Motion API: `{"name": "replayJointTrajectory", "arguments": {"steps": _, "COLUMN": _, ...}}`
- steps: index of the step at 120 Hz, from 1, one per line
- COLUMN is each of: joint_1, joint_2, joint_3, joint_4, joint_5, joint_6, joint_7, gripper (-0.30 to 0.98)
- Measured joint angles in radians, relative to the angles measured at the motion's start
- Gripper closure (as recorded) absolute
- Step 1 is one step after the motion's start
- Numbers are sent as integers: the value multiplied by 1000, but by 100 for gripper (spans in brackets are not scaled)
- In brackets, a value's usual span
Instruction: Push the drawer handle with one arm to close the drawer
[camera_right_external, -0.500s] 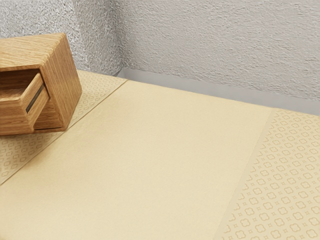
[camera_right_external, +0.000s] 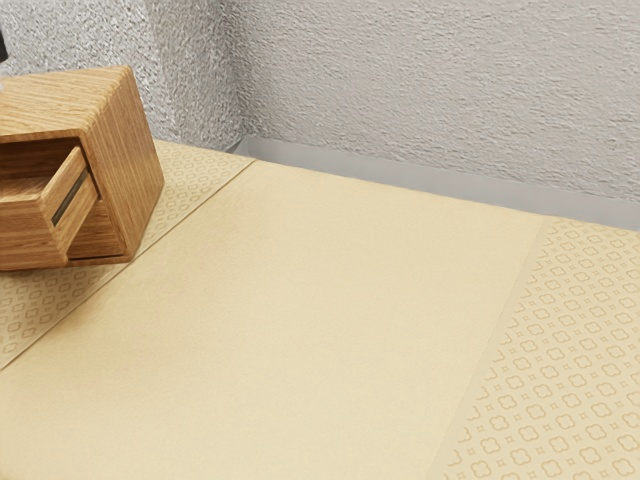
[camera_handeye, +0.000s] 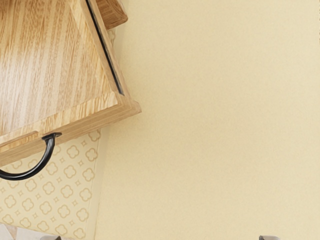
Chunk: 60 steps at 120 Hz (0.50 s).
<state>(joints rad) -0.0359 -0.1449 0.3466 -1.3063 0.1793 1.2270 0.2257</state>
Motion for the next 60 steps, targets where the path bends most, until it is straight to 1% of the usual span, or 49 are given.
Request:
{"name": "replayJointTrajectory", "arguments": {"steps": 10, "joint_1": 9, "joint_2": -5, "joint_3": 9, "joint_4": -50, "joint_5": -8, "joint_6": 2, "joint_7": -8, "gripper": 50}}
{"name": "replayJointTrajectory", "arguments": {"steps": 23, "joint_1": 18, "joint_2": -54, "joint_3": 23, "joint_4": -143, "joint_5": -6, "joint_6": 4, "joint_7": -26, "gripper": 64}}
{"name": "replayJointTrajectory", "arguments": {"steps": 32, "joint_1": 73, "joint_2": -113, "joint_3": 0, "joint_4": -219, "joint_5": 3, "joint_6": 6, "joint_7": -47, "gripper": 69}}
{"name": "replayJointTrajectory", "arguments": {"steps": 41, "joint_1": 190, "joint_2": -167, "joint_3": -88, "joint_4": -290, "joint_5": 7, "joint_6": 8, "joint_7": -74, "gripper": 72}}
{"name": "replayJointTrajectory", "arguments": {"steps": 45, "joint_1": 227, "joint_2": -186, "joint_3": -117, "joint_4": -318, "joint_5": 8, "joint_6": 8, "joint_7": -87, "gripper": 73}}
{"name": "replayJointTrajectory", "arguments": {"steps": 60, "joint_1": 287, "joint_2": -253, "joint_3": -154, "joint_4": -449, "joint_5": 8, "joint_6": 29, "joint_7": -142, "gripper": 76}}
